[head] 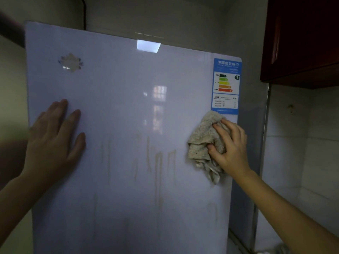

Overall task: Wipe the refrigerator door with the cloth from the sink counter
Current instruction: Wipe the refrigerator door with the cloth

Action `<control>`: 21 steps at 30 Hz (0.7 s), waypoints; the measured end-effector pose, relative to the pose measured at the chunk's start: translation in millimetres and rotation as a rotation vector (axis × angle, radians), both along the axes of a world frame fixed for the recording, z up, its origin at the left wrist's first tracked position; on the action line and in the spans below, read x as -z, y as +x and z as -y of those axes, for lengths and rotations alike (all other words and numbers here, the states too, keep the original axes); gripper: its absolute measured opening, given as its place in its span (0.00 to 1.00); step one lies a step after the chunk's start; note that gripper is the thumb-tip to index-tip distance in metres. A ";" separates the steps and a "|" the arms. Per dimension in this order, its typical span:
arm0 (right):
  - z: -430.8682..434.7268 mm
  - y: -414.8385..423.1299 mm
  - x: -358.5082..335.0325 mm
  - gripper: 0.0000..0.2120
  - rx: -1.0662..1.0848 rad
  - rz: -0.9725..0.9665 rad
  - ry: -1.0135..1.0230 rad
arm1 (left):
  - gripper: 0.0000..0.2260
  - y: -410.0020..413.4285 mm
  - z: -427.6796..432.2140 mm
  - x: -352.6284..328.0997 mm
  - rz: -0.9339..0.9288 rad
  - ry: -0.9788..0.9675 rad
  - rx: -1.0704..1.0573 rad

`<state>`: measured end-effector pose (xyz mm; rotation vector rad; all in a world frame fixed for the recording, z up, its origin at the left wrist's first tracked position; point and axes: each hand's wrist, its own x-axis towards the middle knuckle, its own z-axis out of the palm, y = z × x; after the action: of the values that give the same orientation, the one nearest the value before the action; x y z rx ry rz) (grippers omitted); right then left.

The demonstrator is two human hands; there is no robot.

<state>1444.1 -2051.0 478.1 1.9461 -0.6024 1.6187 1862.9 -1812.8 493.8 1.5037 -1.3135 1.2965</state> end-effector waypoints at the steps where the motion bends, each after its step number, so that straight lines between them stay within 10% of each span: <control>1: -1.3 1.8 3.8 0.29 -0.003 0.004 0.010 | 0.29 0.1 0.4 0.2 -0.005 0.000 0.009; 21: 2.4 -8.7 42.6 0.31 0.023 0.047 0.075 | 0.27 18.1 20.5 9.9 -0.086 0.000 0.086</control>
<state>1435.4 -2053.4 435.5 1.9515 -0.7114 1.6538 1881.0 -1833.3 483.9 1.4702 -1.3081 1.1656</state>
